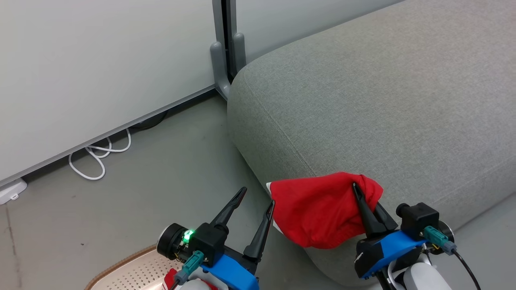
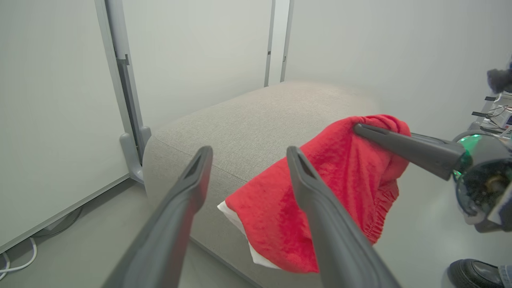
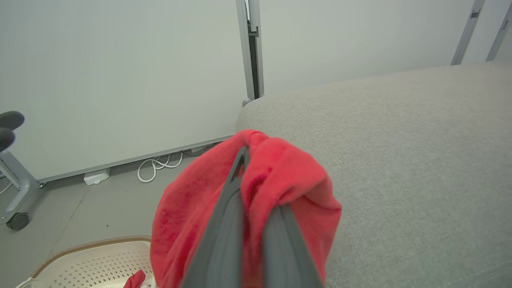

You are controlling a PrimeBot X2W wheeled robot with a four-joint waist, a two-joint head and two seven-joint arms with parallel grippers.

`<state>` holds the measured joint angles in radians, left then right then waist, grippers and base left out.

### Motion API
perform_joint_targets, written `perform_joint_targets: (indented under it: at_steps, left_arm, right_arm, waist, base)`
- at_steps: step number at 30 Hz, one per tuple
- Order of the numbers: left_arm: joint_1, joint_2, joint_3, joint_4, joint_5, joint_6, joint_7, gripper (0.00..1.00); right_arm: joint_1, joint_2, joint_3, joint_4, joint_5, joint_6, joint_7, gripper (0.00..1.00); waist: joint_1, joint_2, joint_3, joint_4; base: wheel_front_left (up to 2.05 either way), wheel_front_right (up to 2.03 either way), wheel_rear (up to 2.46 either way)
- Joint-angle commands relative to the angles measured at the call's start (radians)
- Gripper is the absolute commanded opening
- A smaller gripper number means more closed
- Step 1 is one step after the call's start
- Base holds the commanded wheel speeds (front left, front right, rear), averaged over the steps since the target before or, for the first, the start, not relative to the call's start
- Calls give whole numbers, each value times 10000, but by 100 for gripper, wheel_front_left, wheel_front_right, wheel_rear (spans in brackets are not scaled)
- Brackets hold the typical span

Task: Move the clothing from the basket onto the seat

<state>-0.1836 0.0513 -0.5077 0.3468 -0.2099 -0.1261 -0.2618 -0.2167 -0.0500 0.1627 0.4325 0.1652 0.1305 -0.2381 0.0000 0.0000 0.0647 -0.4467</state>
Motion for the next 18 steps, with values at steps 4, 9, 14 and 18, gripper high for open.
perform_joint_targets:
  at_steps: [4,9,14,18]
  left_arm:
    - [-147,7,-24,15,-10,-61,-48,100]
    - [-214,20,-59,9,-23,-40,-48,100]
    - [-248,112,-48,-39,-16,-41,-48,100]
    - [-289,228,-25,-173,69,-41,-48,100]
  right_arm:
    - [-56,-8,-13,33,73,5,-78,0]
    - [-111,-10,-4,51,127,5,-118,0]
    - [-227,-10,36,59,212,5,-151,0]
    - [-600,-10,-106,-5,263,5,-190,0]
  waist:
    - [0,0,47,-128]
    - [0,0,108,-157]
    - [0,0,212,-180]
    - [0,0,428,-196]
  base:
    - [0,0,0]
    - [0,0,0]
    - [0,0,0]
    - [0,0,0]
